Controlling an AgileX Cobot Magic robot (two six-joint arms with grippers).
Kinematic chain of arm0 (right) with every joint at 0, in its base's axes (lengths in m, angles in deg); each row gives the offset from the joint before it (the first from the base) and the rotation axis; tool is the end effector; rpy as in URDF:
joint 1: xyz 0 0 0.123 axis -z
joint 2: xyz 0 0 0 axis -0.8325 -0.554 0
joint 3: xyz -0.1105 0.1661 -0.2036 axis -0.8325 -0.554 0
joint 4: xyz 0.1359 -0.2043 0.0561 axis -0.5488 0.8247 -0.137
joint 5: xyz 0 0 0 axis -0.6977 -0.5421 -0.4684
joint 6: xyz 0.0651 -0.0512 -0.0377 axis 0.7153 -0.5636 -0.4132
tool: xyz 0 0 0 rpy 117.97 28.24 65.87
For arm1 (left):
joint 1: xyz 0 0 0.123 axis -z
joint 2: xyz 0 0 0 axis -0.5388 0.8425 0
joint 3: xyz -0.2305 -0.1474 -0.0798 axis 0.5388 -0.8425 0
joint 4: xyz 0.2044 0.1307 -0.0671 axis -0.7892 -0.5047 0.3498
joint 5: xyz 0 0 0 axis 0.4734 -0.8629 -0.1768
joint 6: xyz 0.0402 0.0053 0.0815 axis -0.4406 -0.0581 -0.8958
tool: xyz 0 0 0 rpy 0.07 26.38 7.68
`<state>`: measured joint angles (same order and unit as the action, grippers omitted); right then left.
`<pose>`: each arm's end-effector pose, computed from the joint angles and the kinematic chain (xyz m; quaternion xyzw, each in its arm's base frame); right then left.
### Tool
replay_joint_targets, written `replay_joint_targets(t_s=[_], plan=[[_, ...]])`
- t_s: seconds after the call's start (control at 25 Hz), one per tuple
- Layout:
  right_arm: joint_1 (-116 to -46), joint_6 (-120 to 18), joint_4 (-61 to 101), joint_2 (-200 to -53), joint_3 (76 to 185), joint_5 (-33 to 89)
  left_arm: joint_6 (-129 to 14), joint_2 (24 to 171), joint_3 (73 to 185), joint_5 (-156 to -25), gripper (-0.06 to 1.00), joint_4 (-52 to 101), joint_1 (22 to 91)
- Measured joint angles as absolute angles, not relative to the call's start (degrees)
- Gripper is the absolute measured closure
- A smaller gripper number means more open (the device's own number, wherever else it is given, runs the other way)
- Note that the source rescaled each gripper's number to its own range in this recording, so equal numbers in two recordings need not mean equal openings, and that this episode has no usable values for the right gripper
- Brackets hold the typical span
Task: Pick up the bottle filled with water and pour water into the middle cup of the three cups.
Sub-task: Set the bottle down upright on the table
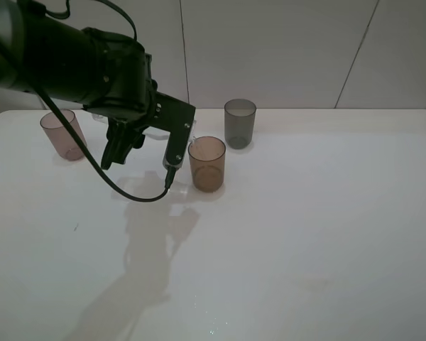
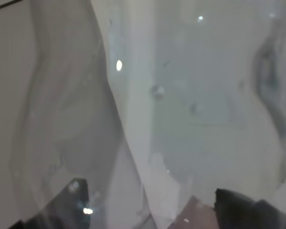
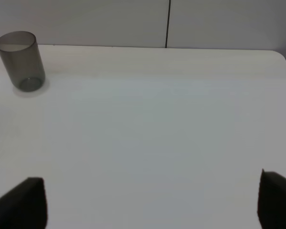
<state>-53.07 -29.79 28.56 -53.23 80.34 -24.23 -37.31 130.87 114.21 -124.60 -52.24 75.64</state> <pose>-0.0080 0.0000 0.2826 0.0093 0.8482 -0.0276 0.5288 0.3072 -0.2181 0.1848 0.7256 0.5676 0.3345 0.1986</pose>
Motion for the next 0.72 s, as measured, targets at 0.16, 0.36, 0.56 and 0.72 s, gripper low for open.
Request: replay_joint_targets(t_s=[0.16, 0.36, 0.56, 0.72], plan=[[-53.07, -29.79, 28.56, -53.23, 80.34, -24.23, -38.79, 130.87, 114.21, -124.60, 0.93, -53.71, 75.64], [-53.07, -29.79, 28.56, -53.23, 80.34, -24.23, -39.10, 130.87, 114.21, -123.81, 0.93, -55.71, 75.64], [-53.07, -29.79, 28.56, -53.23, 80.34, -24.23, -39.14, 130.87, 114.21, -122.65, 0.93, -56.99, 75.64], [-53.07, -29.79, 28.56, -53.23, 80.34, -24.23, -39.21, 130.87, 114.21, -122.65, 0.93, -59.05, 75.64]])
